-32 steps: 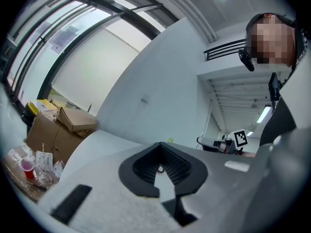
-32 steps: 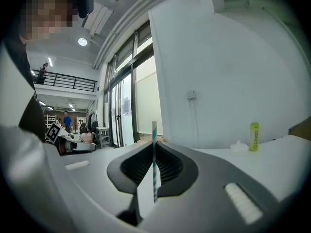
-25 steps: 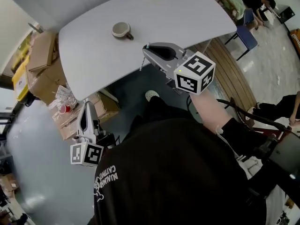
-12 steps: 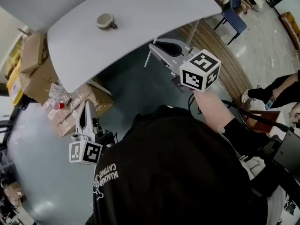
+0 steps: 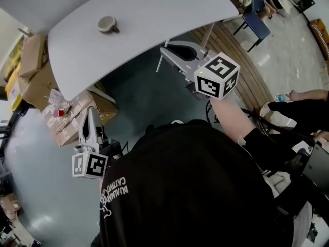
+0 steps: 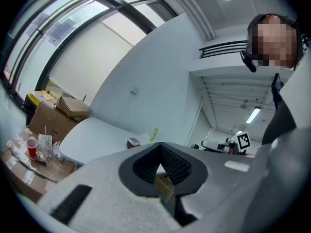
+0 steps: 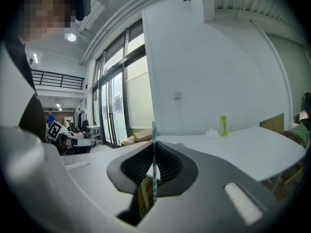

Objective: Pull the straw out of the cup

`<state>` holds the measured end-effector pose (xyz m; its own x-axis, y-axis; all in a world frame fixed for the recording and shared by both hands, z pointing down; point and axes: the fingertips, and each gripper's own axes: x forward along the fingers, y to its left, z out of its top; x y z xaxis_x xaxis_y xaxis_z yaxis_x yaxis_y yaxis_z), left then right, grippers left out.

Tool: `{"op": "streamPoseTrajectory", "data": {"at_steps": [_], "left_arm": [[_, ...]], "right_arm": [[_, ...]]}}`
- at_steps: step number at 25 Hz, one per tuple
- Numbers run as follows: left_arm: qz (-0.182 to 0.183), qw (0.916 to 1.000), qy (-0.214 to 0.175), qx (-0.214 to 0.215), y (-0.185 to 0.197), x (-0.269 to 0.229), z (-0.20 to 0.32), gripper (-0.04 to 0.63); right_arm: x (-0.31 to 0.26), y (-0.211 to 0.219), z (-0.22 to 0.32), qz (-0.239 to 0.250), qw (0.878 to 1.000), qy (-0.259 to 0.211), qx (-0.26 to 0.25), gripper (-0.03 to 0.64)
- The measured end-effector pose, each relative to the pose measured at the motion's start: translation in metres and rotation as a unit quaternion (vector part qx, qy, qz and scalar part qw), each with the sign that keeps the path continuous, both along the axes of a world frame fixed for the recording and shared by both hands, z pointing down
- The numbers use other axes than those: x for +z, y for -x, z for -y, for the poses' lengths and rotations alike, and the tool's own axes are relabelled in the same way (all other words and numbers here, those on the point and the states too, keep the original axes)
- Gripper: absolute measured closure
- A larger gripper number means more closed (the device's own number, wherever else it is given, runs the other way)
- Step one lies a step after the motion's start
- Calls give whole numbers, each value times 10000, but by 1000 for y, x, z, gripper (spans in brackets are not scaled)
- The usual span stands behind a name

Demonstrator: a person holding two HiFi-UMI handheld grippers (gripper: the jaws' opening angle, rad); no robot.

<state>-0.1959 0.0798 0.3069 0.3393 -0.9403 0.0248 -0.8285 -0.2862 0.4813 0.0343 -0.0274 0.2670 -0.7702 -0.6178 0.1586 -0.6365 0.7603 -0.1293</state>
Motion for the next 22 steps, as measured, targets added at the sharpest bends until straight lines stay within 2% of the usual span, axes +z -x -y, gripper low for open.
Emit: {"op": "streamPoseTrajectory", "data": {"at_steps": [13, 22], "left_arm": [[15, 9999, -114, -36, -47, -21, -12, 591], [16, 10000, -93, -23, -52, -23, -15, 591]], "right_arm": [[-18, -41, -18, -62, 9999, -83, -137, 592], [-20, -47, -21, -57, 9999, -77, -112, 592]]}}
